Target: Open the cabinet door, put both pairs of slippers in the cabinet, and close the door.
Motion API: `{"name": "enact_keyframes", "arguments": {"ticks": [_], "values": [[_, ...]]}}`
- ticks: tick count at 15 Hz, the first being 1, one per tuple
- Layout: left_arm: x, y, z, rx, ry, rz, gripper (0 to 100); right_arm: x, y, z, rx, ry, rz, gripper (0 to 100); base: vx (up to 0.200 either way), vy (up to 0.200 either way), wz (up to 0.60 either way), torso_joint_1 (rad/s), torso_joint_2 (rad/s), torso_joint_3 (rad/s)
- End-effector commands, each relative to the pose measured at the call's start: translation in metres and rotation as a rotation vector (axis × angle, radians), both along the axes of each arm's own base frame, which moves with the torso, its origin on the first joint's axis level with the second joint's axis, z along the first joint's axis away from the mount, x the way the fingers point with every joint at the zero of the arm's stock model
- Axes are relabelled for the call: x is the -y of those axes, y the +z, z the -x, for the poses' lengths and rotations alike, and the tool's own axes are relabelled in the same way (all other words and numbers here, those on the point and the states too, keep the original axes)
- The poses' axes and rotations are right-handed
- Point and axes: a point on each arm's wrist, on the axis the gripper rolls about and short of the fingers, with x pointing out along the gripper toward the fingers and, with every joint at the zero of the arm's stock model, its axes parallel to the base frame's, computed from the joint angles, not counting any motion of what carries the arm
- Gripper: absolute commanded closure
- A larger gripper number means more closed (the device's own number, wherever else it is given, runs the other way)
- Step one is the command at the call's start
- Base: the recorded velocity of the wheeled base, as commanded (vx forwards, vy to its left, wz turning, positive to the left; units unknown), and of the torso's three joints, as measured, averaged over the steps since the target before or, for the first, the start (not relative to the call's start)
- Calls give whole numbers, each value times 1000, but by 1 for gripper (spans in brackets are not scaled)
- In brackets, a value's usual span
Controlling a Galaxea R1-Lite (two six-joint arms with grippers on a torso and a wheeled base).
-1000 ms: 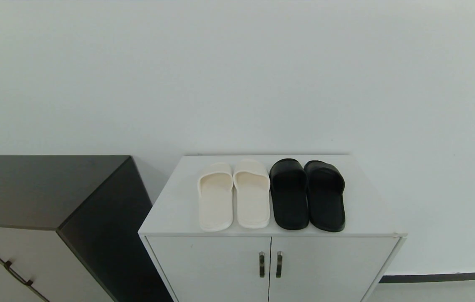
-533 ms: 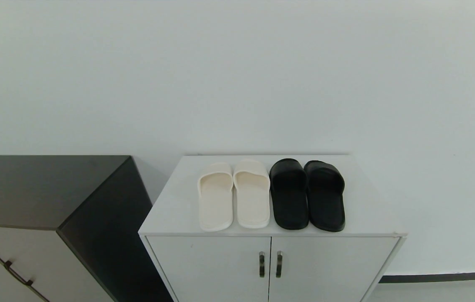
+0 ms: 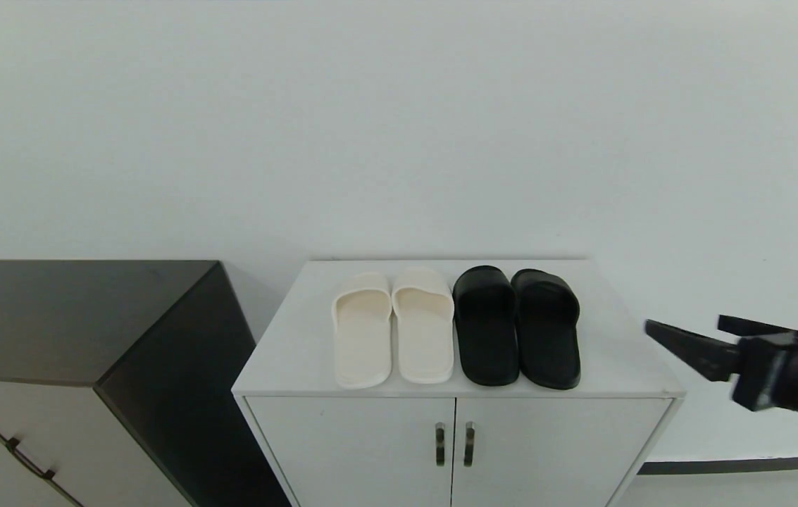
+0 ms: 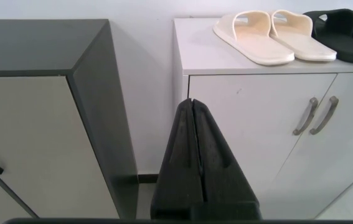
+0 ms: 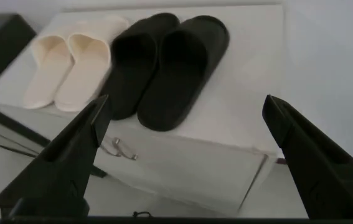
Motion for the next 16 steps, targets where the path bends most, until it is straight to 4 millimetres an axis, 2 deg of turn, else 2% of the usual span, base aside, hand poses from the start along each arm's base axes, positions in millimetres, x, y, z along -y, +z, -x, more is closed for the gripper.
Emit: {"name": "enact_keyframes", "arguments": {"ticks": [1, 3, 4, 7, 13, 14, 15, 16], "values": [[0, 0, 0, -1, 0, 0, 100, -62, -10, -38, -59, -6, 61, 0, 0, 0, 0, 0, 0, 0], [0, 0, 0, -1, 0, 0, 100, -87, -15, -47, -59, -37, 97, 0, 0, 0, 0, 0, 0, 0], [0, 0, 0, -1, 0, 0, 100, -92, -16, -50, -61, -42, 104, 0, 0, 0, 0, 0, 0, 0], [0, 0, 0, -1, 0, 0, 100, -120, -32, -80, -55, -167, 153, 0, 0, 0, 0, 0, 0, 0], [0, 0, 0, -1, 0, 0, 100, -145, -71, -111, -49, -201, 158, 0, 0, 0, 0, 0, 0, 0], [0, 0, 0, -1, 0, 0, 100, -145, -71, -111, -49, -201, 158, 0, 0, 0, 0, 0, 0, 0], [0, 0, 0, -1, 0, 0, 100, -148, -77, -127, -46, -223, 153, 0, 0, 0, 0, 0, 0, 0], [0, 0, 0, -1, 0, 0, 100, -150, -80, -134, -44, -235, 152, 0, 0, 0, 0, 0, 0, 0]]}}
